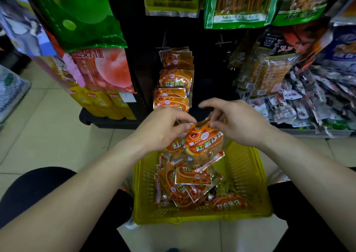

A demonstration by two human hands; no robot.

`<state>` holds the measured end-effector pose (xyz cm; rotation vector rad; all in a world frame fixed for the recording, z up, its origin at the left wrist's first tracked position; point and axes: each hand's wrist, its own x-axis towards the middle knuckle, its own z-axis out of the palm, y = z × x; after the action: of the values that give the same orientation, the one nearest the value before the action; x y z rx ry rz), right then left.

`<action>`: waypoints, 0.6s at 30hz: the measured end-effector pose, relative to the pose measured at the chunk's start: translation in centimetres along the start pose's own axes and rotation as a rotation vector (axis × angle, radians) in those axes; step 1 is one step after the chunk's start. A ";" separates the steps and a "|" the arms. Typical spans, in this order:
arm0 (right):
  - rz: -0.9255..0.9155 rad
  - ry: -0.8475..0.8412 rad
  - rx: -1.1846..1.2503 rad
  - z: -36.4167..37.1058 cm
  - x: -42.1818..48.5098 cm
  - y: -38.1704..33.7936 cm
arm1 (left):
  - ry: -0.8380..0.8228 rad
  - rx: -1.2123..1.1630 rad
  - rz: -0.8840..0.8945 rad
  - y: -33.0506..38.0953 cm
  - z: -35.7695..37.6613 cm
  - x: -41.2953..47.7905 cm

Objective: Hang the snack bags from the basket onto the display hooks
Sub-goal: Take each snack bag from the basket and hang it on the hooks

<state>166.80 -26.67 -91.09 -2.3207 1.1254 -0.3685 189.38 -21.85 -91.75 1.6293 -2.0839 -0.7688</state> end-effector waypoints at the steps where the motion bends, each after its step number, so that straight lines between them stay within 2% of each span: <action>1: -0.011 -0.026 -0.036 0.2 0.3 0.1 | 0.000 0.011 -0.002 -0.2 0.1 0.4; 7: -0.010 -0.174 -0.042 1.0 1.5 0.7 | 0.106 0.097 -0.097 -2.7 0.1 2.7; 14: 0.024 -0.272 0.017 1.1 2.2 1.2 | 0.027 0.122 -0.124 -3.7 0.9 3.7; 18: 0.028 -0.124 -0.024 1.5 2.4 1.6 | -0.084 -0.050 -0.123 -3.4 0.6 3.8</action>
<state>167.96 -28.83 -93.22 -2.3121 1.1060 -0.1991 190.64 -25.97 -94.50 1.7383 -2.0183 -0.9369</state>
